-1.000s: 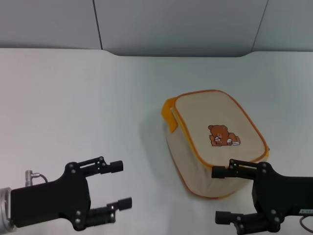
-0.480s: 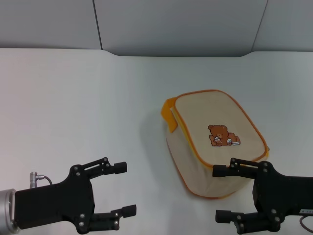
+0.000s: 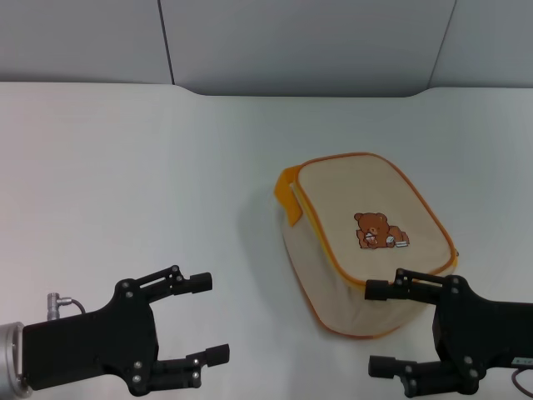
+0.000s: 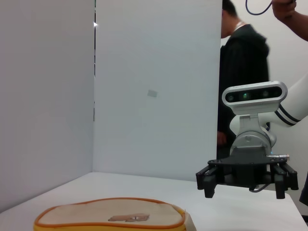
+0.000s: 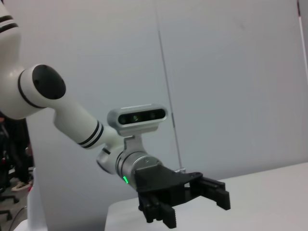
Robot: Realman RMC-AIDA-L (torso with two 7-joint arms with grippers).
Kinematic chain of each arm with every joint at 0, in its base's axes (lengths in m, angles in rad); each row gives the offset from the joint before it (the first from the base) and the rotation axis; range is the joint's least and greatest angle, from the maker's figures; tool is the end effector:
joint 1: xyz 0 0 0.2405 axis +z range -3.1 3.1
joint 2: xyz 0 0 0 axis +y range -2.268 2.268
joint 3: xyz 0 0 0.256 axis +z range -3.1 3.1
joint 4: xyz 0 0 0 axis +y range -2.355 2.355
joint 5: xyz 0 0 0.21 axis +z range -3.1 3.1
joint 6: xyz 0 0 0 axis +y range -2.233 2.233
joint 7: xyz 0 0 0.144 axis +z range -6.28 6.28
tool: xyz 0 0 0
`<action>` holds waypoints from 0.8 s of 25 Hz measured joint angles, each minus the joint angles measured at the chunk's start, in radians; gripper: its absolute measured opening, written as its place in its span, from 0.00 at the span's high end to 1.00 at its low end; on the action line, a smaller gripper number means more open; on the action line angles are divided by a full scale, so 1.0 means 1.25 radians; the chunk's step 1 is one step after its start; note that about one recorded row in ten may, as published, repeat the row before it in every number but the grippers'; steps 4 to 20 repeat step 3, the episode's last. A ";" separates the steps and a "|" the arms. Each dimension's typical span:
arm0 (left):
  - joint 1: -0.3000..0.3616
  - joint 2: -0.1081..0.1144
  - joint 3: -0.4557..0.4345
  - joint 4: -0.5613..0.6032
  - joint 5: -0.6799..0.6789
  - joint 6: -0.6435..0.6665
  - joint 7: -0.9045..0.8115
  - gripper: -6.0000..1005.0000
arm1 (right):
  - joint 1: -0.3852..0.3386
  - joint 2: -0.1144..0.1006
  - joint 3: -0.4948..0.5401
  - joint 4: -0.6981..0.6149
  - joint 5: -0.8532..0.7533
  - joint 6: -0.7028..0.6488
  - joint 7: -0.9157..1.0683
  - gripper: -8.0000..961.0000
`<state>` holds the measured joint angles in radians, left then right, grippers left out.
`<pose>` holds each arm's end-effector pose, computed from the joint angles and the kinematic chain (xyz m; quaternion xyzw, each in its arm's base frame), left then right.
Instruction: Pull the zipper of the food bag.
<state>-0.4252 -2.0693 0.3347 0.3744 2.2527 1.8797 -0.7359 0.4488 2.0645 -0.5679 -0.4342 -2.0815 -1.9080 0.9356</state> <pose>-0.2917 0.2354 -0.0180 -0.9303 -0.0637 -0.3456 0.1054 0.2726 0.2470 -0.0140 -0.9321 0.0898 0.3493 0.0344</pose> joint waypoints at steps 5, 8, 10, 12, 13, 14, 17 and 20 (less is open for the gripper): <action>0.001 0.000 -0.001 -0.001 -0.001 0.001 0.008 0.17 | -0.003 0.005 0.013 -0.001 0.001 0.000 -0.005 0.12; 0.001 0.000 -0.001 -0.001 -0.001 0.001 0.008 0.17 | -0.003 0.005 0.013 -0.001 0.001 0.000 -0.005 0.12; 0.001 0.000 -0.001 -0.001 -0.001 0.001 0.008 0.17 | -0.003 0.005 0.013 -0.001 0.001 0.000 -0.005 0.12; 0.001 0.000 -0.001 -0.001 -0.001 0.001 0.008 0.17 | -0.003 0.005 0.013 -0.001 0.001 0.000 -0.005 0.12; 0.001 0.000 -0.001 -0.001 -0.001 0.001 0.008 0.17 | -0.003 0.005 0.013 -0.001 0.001 0.000 -0.005 0.12; 0.001 0.000 -0.001 -0.001 -0.001 0.001 0.008 0.17 | -0.003 0.005 0.013 -0.001 0.001 0.000 -0.005 0.12; 0.001 0.000 -0.001 -0.001 -0.001 0.001 0.008 0.17 | -0.003 0.005 0.013 -0.001 0.001 0.000 -0.005 0.12; 0.001 0.000 -0.001 -0.001 -0.001 0.001 0.008 0.17 | -0.003 0.005 0.013 -0.001 0.001 0.000 -0.005 0.12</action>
